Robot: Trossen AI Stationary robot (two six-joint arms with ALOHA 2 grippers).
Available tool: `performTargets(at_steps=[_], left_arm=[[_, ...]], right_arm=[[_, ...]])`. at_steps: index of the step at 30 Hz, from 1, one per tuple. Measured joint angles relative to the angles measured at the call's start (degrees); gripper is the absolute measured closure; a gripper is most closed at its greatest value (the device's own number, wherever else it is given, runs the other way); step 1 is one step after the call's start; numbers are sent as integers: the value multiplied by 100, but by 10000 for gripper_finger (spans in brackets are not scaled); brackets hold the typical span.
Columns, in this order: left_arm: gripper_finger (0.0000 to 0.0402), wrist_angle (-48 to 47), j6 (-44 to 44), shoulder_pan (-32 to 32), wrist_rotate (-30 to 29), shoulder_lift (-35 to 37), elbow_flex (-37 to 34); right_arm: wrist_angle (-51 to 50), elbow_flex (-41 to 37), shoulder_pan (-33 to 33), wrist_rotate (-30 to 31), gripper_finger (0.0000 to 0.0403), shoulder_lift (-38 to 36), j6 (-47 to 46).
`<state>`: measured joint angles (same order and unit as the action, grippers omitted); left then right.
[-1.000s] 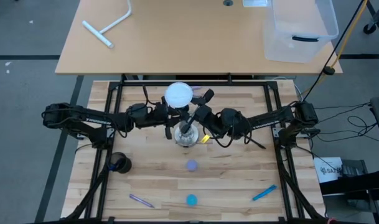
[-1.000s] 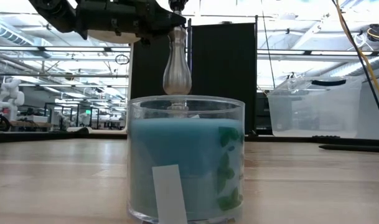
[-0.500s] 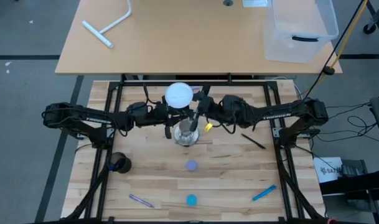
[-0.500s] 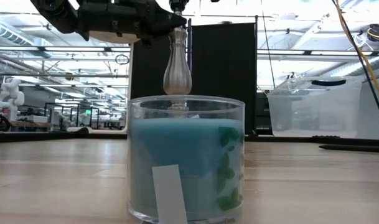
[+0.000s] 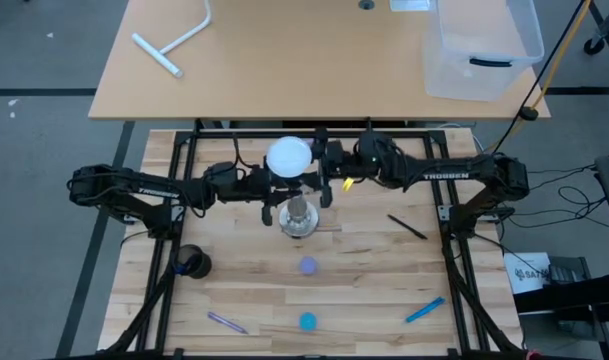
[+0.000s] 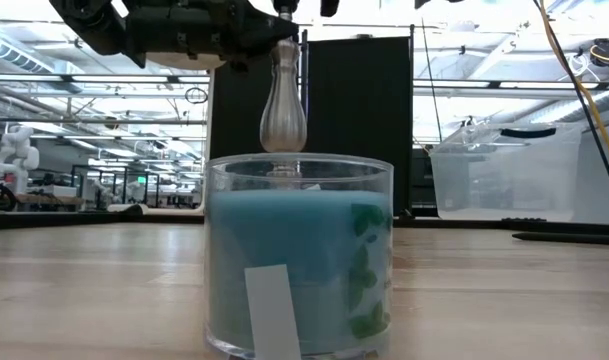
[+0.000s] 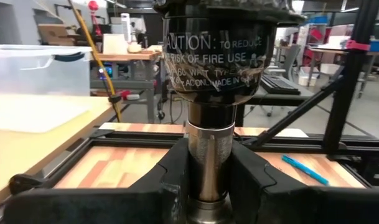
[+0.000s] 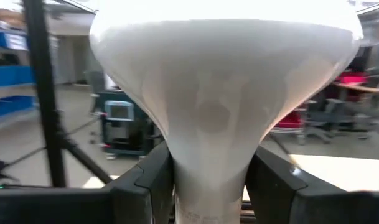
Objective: Screw lightbulb
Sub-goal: Remove the lightbulb from the silver lamp socket
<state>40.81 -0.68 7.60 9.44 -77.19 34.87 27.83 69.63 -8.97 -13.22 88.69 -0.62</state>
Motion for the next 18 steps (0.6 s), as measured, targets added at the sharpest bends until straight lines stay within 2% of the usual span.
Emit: performTargets(at_steps=[5,11,14,18], left_arm=[[326,5,6,20,115,-2,7],[326,21,6,37,213,-4,14],[326,-4,-1,37,216,-4,15],[326,-53,-20,60,267,2,-2]], right_arm=[[4,7,-214,-866,242,6,-349],[7,9,-356,-1432,249,16,-425],[48,7,-356,-1389,234,18,-443],[-36,-16,-292,-1277,188,12,-352]])
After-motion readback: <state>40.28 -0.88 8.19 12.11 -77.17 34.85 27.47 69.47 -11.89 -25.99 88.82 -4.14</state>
